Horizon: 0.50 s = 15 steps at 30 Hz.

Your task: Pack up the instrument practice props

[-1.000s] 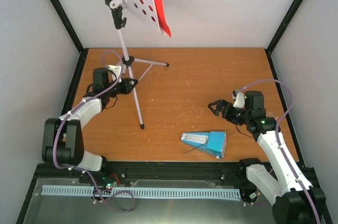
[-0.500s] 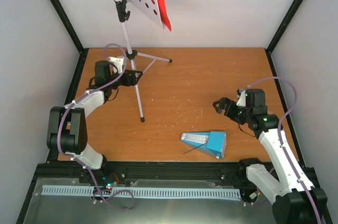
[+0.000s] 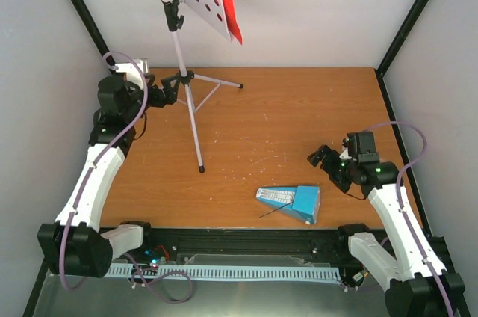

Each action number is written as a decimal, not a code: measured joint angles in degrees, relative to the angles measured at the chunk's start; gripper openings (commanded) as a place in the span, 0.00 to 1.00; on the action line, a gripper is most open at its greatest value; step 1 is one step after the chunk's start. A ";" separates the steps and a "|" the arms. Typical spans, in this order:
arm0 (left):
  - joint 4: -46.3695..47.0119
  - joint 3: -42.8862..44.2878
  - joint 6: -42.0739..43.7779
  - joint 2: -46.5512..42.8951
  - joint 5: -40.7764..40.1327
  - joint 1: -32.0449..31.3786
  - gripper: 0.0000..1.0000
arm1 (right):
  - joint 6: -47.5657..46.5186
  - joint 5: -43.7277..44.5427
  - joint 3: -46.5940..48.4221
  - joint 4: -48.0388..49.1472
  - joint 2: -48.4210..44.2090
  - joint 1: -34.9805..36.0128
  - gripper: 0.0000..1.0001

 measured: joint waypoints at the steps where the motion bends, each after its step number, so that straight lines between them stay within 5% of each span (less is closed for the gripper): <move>1: -2.12 0.52 0.37 -1.27 -0.11 0.07 1.00 | 0.85 0.46 0.02 -1.31 -0.39 0.00 1.00; 6: -11.26 3.08 5.62 -6.01 -5.99 0.11 0.99 | 4.83 2.43 0.00 -6.29 -2.43 0.00 1.00; 15: -9.99 -11.78 9.88 -16.57 -18.14 0.33 0.99 | 9.18 0.11 -1.97 -7.56 -3.26 0.66 0.98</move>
